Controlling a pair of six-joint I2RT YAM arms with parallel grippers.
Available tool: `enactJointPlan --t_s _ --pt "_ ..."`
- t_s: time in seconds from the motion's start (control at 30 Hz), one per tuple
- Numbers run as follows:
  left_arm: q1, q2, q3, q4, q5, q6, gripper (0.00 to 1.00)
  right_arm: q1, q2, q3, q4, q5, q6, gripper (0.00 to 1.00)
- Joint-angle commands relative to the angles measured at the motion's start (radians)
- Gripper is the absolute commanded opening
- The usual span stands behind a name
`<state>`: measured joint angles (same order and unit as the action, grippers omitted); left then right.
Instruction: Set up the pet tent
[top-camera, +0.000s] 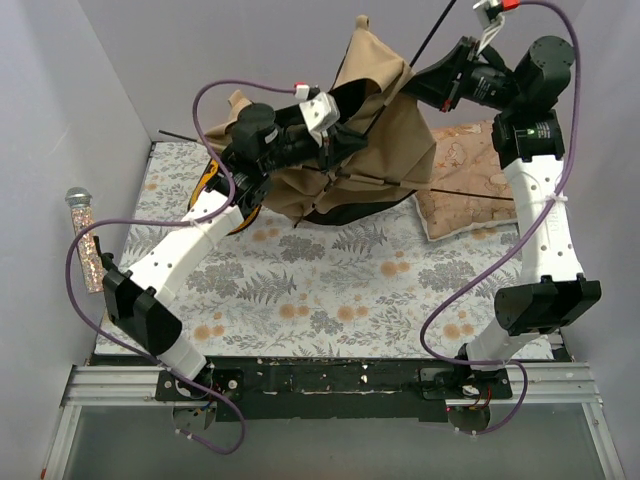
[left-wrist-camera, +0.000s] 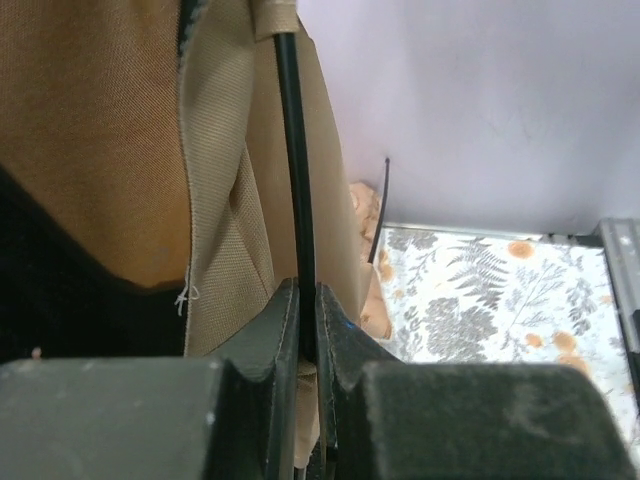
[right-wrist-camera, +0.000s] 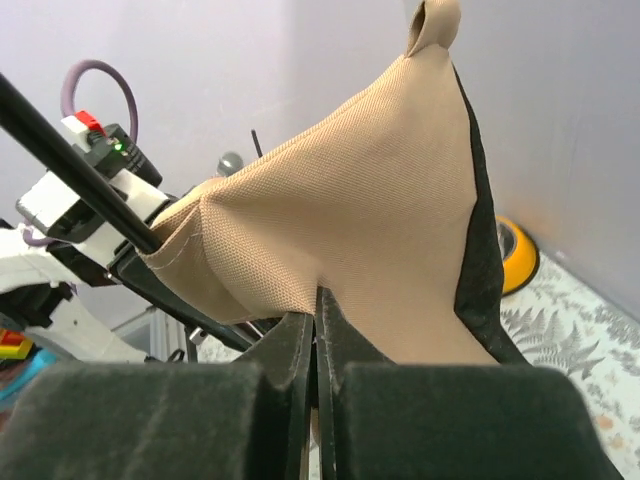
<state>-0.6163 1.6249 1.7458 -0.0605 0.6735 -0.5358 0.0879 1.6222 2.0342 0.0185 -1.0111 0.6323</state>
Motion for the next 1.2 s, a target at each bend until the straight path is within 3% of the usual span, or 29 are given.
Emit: enactJointPlan --t_s 0.0,0.2,0.27,0.37,0.57,0.67,0.7,0.77,0.8,0.9,1.03,1.17 --pt "0.041 -0.079 -0.271 -0.009 0.061 0.069 0.0 -0.01 -0.108 -0.015 0.143 0.12 -0.092 0.01" --pt "0.041 -0.111 -0.339 0.022 0.086 0.092 0.0 0.061 -0.241 -0.252 0.113 0.149 -0.206 0.01" --pt "0.041 -0.114 -0.348 0.025 0.098 0.149 0.0 0.088 -0.261 -0.273 0.106 0.173 -0.252 0.01" --pt "0.041 -0.096 -0.361 0.172 0.046 0.169 0.0 0.11 -0.268 -0.263 0.113 0.212 -0.289 0.01" --pt "0.043 0.036 -0.21 0.196 0.086 0.241 0.0 0.131 -0.275 -0.235 0.084 0.269 -0.371 0.01" --pt "0.043 0.017 -0.224 0.182 0.104 0.209 0.22 0.153 -0.309 -0.275 0.06 0.318 -0.416 0.01" --pt "0.043 0.001 -0.241 0.168 0.101 0.2 0.34 0.168 -0.326 -0.296 0.049 0.353 -0.442 0.01" --pt "0.044 -0.054 -0.284 0.134 0.089 0.174 0.68 0.206 -0.353 -0.348 0.04 0.417 -0.486 0.01" --pt "0.044 -0.083 -0.307 0.116 0.089 0.156 0.75 0.223 -0.363 -0.364 0.038 0.451 -0.505 0.01" --pt "0.047 -0.196 -0.347 0.03 0.109 0.094 0.86 0.26 -0.358 -0.371 0.037 0.494 -0.531 0.01" --pt "0.05 -0.331 -0.298 -0.146 0.156 0.007 0.9 0.291 -0.334 -0.367 0.043 0.517 -0.545 0.01" --pt "0.05 -0.382 -0.148 -0.24 0.187 -0.11 0.92 0.326 -0.306 -0.348 0.023 0.528 -0.566 0.01"
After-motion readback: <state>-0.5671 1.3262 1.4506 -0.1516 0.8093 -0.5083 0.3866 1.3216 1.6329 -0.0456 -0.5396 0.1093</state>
